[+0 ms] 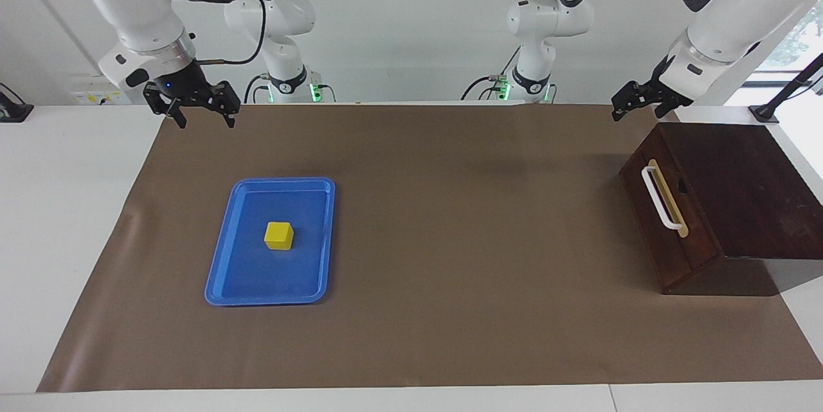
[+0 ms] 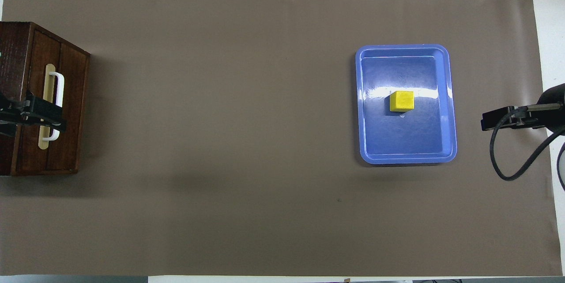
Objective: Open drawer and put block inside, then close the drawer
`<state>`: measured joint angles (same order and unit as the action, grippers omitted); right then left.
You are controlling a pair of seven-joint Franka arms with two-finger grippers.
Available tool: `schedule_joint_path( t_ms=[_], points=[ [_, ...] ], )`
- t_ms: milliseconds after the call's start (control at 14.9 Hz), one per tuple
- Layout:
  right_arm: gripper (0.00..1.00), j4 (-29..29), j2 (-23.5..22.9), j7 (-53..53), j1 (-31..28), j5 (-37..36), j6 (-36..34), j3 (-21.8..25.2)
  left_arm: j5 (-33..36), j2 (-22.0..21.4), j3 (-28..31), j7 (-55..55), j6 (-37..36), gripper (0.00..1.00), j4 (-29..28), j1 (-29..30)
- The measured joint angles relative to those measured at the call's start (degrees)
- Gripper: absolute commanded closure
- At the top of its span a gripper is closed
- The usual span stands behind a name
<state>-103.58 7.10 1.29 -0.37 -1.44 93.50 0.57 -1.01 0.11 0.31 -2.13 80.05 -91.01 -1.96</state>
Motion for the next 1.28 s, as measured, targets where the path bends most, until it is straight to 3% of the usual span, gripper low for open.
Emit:
schedule_joint_path(
  t_ms=[671, 1007, 1275],
  points=[
    [0.00, 0.91, 0.02, 3.94, -0.18, 1.41, 0.77, 0.77, 0.00, -0.07, -0.10, 0.05, 0.12, 0.00, -0.21, -0.06],
    [0.00, 1.18, -1.95, -20.91, -1.17, 2.84, 4.78, 1.07, 0.00, -1.02, -0.16, 0.08, 4.31, 0.00, -3.40, -0.06],
    [0.00, 2.40, -7.96, -41.03, -5.90, 10.27, 6.28, 1.31, 2.33, -1.61, -0.44, 0.17, 9.53, 0.00, -7.10, -0.16]
  ],
)
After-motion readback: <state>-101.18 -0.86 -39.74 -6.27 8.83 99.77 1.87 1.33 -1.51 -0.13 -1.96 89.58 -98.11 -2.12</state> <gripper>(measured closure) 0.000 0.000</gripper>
